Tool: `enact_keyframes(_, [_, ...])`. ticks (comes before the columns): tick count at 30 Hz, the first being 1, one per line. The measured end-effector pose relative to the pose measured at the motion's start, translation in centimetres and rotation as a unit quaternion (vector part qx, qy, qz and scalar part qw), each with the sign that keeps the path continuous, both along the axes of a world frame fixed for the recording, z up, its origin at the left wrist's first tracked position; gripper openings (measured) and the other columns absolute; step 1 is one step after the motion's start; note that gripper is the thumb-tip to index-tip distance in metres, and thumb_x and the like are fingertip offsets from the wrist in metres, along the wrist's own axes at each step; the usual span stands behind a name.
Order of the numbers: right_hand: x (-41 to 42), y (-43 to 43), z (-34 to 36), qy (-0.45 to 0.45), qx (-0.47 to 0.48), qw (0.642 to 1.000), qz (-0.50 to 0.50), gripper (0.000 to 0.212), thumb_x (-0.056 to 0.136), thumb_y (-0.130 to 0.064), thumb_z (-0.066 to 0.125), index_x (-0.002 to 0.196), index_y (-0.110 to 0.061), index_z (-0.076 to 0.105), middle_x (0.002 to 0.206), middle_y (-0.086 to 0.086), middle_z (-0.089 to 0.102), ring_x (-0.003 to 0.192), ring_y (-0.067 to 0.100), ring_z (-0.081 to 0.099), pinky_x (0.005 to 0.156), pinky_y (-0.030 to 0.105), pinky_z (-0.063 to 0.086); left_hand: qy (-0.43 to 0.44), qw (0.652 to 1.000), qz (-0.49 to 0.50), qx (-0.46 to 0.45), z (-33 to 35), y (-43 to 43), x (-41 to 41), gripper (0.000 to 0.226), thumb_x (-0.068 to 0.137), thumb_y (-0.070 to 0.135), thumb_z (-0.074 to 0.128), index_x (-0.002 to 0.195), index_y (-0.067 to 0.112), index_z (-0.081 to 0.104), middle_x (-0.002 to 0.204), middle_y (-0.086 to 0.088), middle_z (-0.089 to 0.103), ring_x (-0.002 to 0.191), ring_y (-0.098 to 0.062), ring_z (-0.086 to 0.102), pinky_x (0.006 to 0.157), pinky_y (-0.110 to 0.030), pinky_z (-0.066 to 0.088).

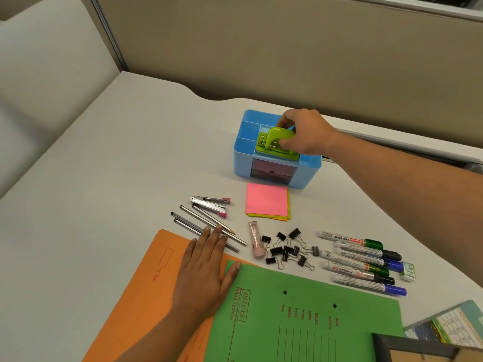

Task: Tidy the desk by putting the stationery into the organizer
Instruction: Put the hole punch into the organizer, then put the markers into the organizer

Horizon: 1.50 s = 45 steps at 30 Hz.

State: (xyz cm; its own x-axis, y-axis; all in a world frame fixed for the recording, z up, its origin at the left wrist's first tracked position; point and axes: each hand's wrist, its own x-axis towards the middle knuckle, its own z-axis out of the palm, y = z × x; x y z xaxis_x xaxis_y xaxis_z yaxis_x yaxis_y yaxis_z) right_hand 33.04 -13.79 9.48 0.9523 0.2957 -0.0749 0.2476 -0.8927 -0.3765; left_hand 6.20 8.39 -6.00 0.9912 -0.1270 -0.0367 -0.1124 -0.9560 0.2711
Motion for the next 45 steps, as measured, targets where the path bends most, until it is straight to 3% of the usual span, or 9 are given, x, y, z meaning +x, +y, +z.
enact_keyframes(3, [-0.8,-0.4,0.2,-0.036,0.076,0.996,-0.025,0.051,0.077,-0.03,0.077,0.122,-0.021,0.056,0.119,-0.005,0.059,0.095,0.013,0.06,0.082,0.029,0.052,-0.002,1.0,0.0,0.002,0.1,0.0,0.0,0.067,0.099,0.062,0.024,0.152,0.022,0.029,0.162,0.004,0.016,0.15,-0.012,0.003,0.119,-0.04,0.009])
enact_keyframes(8, [-6.0,-1.1,0.3,-0.155,0.23,0.956,-0.098,0.025,0.081,-0.017,0.071,0.105,-0.019,0.061,0.106,-0.003,0.064,0.077,0.012,0.062,0.072,0.017,0.048,-0.003,1.0,0.002,-0.008,-0.1,0.1,-0.2,0.066,0.099,0.062,0.027,0.151,0.022,0.032,0.161,0.005,0.019,0.15,-0.013,0.006,0.118,-0.04,0.01])
enact_keyframes(14, [-17.7,-1.6,-4.9,-0.048,0.291,0.941,-0.164,0.024,0.084,-0.01,0.069,0.101,-0.025,0.061,0.099,-0.013,0.063,0.076,0.0,0.058,0.064,0.015,0.046,-0.003,1.0,0.001,0.0,0.1,0.0,0.0,0.064,0.099,0.062,0.026,0.15,0.024,0.033,0.161,0.006,0.019,0.15,-0.013,0.005,0.118,-0.04,0.011])
enact_keyframes(19, [-23.8,-3.2,-8.5,0.018,0.242,0.953,-0.183,0.019,0.084,-0.013,0.07,0.093,-0.028,0.063,0.089,-0.015,0.063,0.071,0.003,0.058,0.061,0.018,0.044,-0.007,1.0,0.002,0.0,0.1,0.1,-0.1,0.065,0.099,0.062,0.022,0.15,0.023,0.034,0.161,0.005,0.02,0.15,-0.012,0.004,0.12,-0.039,0.009])
enact_keyframes(27, [-26.5,-7.3,-9.4,0.044,0.09,0.983,-0.154,0.023,0.086,-0.022,0.069,0.107,-0.03,0.064,0.101,-0.015,0.058,0.081,0.001,0.054,0.074,0.021,0.046,-0.015,1.0,0.006,-0.013,-0.2,0.1,-0.2,0.064,0.098,0.061,0.025,0.148,0.022,0.037,0.16,0.004,0.023,0.15,-0.012,0.006,0.121,-0.039,0.01])
enact_keyframes(30, [-26.4,-9.5,-8.9,0.032,0.049,0.982,-0.178,0.017,0.085,-0.021,0.07,0.1,-0.029,0.066,0.099,-0.014,0.057,0.088,0.007,0.056,0.078,0.023,0.044,-0.017,1.0,0.004,-0.015,-0.1,0.1,-0.2,0.06,0.098,0.06,0.025,0.148,0.028,0.036,0.161,0.006,0.021,0.15,-0.012,0.004,0.121,-0.041,0.012])
enact_keyframes(37, [-27.8,-15.4,-7.9,0.045,-0.027,0.986,-0.159,0.009,0.084,-0.024,0.072,0.089,-0.031,0.072,0.093,-0.013,0.059,0.084,0.009,0.055,0.068,0.029,0.047,-0.054,0.996,-0.009,-0.068,0.0,0.1,-0.4,0.052,0.097,0.05,0.035,0.141,0.025,0.05,0.159,-0.002,0.026,0.149,-0.017,0.013,0.12,-0.041,0.016])
enact_keyframes(41, [-28.5,-18.3,-7.8,0.067,-0.086,0.977,-0.185,0.018,0.083,-0.021,0.071,0.099,-0.031,0.072,0.106,-0.006,0.063,0.09,0.012,0.053,0.069,0.03,0.045,-0.113,0.986,0.011,-0.125,0.9,-1.1,-0.7,0.05,0.095,0.044,0.043,0.133,0.016,0.057,0.153,-0.007,0.038,0.145,-0.024,0.028,0.117,-0.044,0.025])
enact_keyframes(45, [-28.5,-19.5,-7.2,0.105,-0.149,0.967,-0.177,0.028,0.085,-0.018,0.066,0.11,-0.031,0.067,0.115,-0.006,0.063,0.099,0.016,0.056,0.075,0.03,0.047,-0.151,0.973,-0.004,-0.175,2.7,-4.2,-1.3,0.048,0.092,0.039,0.049,0.132,0.014,0.057,0.152,-0.004,0.041,0.144,-0.023,0.03,0.113,-0.043,0.03])
